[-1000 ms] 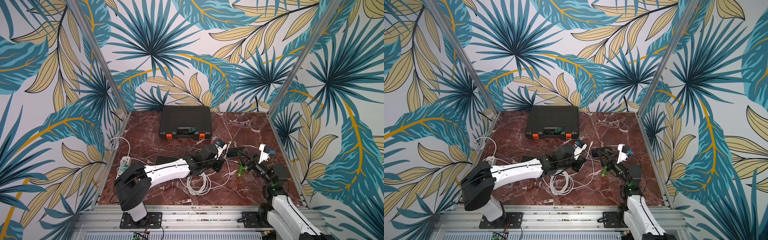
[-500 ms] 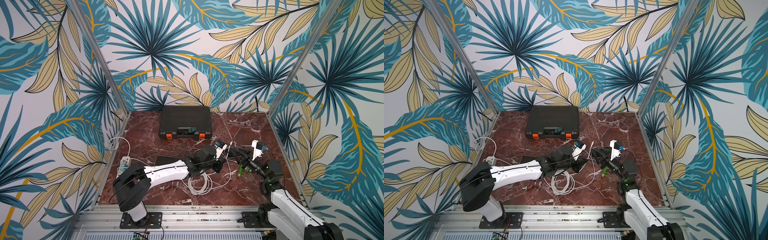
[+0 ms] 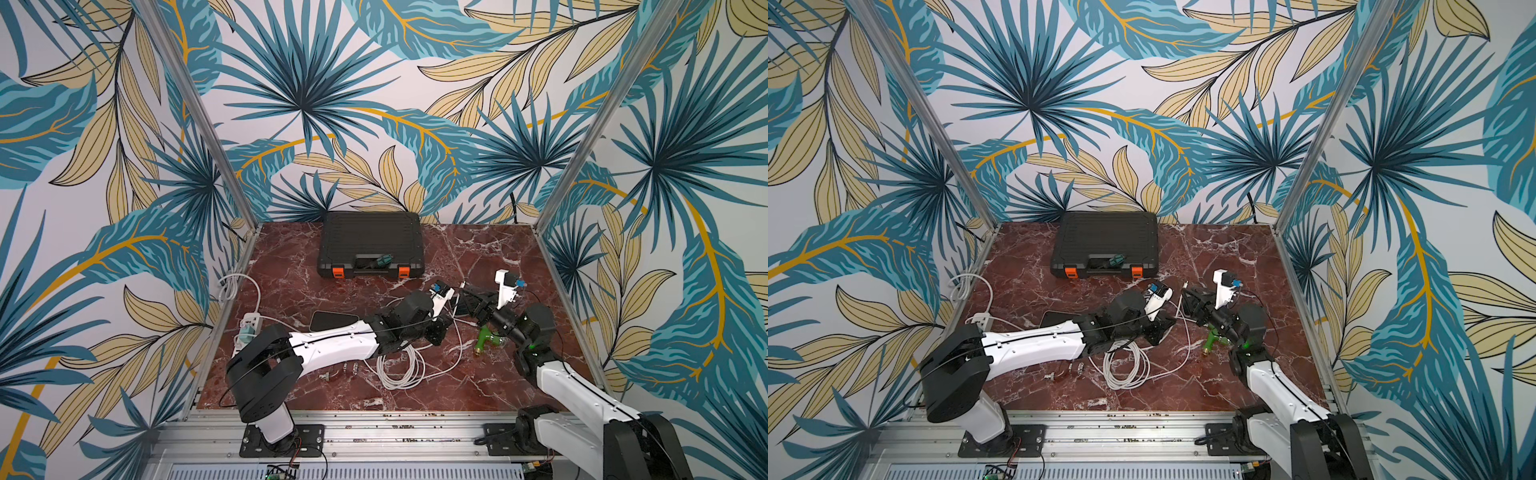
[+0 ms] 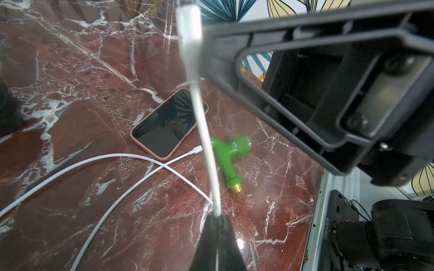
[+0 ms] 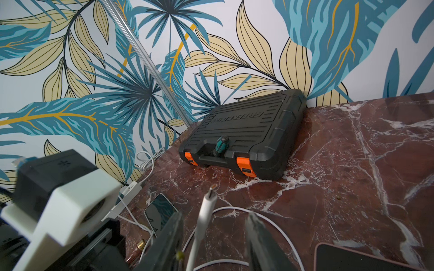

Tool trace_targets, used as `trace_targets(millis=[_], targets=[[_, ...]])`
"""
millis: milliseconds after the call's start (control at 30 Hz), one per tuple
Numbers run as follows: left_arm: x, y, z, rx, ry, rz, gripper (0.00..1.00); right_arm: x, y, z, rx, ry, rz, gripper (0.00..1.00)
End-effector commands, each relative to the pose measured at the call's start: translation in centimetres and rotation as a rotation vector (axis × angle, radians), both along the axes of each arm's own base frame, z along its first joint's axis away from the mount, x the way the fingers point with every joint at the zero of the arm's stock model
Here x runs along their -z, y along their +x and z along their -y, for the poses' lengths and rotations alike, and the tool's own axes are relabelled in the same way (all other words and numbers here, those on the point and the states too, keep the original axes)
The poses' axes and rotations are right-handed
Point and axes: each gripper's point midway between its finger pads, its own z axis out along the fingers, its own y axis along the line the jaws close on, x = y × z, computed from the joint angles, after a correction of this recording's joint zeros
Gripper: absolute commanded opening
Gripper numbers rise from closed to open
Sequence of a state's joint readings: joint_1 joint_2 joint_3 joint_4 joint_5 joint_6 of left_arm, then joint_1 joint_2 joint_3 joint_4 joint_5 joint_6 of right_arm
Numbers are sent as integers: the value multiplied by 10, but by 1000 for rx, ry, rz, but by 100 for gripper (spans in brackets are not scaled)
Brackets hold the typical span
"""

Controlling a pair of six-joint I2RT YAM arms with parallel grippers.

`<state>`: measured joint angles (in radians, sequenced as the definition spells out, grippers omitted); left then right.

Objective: Plug the charging cable into the phone
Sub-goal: Pick up the charging cable from the center of the board.

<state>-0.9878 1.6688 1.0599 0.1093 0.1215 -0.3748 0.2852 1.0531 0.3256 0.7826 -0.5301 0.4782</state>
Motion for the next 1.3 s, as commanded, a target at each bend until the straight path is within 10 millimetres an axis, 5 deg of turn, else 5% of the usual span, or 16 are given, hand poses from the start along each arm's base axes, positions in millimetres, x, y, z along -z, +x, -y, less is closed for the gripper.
trace_targets(millis=[0,600,1267], targets=[[-4,1,7,1,-24,11,0,-2,3,-3,0,-9,6,45],[4,0,9,6,-11,1,0,4,3,-10,-24,-21,-15,17],[1,3,9,-16,-17,7,0,12,-5,-8,-23,-23,-30,23]])
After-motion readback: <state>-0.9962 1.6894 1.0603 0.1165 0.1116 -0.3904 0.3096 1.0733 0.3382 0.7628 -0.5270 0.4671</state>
